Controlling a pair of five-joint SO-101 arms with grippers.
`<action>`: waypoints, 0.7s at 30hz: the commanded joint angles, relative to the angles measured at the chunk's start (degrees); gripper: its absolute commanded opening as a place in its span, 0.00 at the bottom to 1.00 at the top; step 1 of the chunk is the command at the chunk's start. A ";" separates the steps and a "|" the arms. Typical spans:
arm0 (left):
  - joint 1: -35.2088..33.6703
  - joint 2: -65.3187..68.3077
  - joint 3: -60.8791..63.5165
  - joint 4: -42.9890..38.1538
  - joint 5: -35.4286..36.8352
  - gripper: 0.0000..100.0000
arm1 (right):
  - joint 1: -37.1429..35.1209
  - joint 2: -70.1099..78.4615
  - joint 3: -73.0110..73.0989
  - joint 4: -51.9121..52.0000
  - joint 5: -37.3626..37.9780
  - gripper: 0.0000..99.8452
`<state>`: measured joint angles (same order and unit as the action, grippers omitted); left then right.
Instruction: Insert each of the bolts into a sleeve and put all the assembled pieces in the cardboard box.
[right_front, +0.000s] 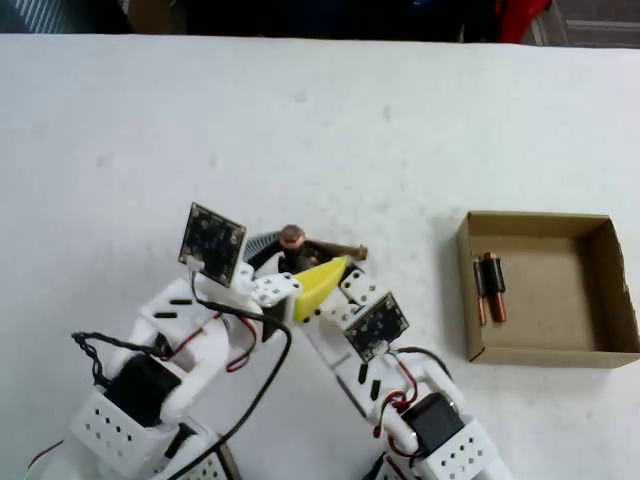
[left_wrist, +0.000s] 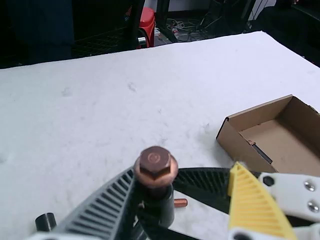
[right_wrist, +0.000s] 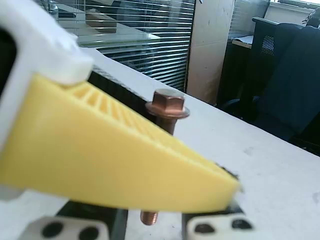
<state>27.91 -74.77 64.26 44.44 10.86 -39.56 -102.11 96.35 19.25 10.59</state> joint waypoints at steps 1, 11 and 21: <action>-3.30 -0.84 -0.18 -1.58 -0.79 0.28 | -0.04 -1.01 0.53 -1.01 0.70 0.02; -4.35 -0.75 -0.18 -1.85 -0.79 0.28 | -0.04 -1.01 0.53 -1.01 0.70 0.02; -16.04 -3.82 -3.52 -1.23 -0.88 0.28 | 4.35 -1.01 0.53 -0.92 0.26 0.02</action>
<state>17.54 -76.00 64.26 44.44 10.33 -37.45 -102.02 96.35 19.25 10.59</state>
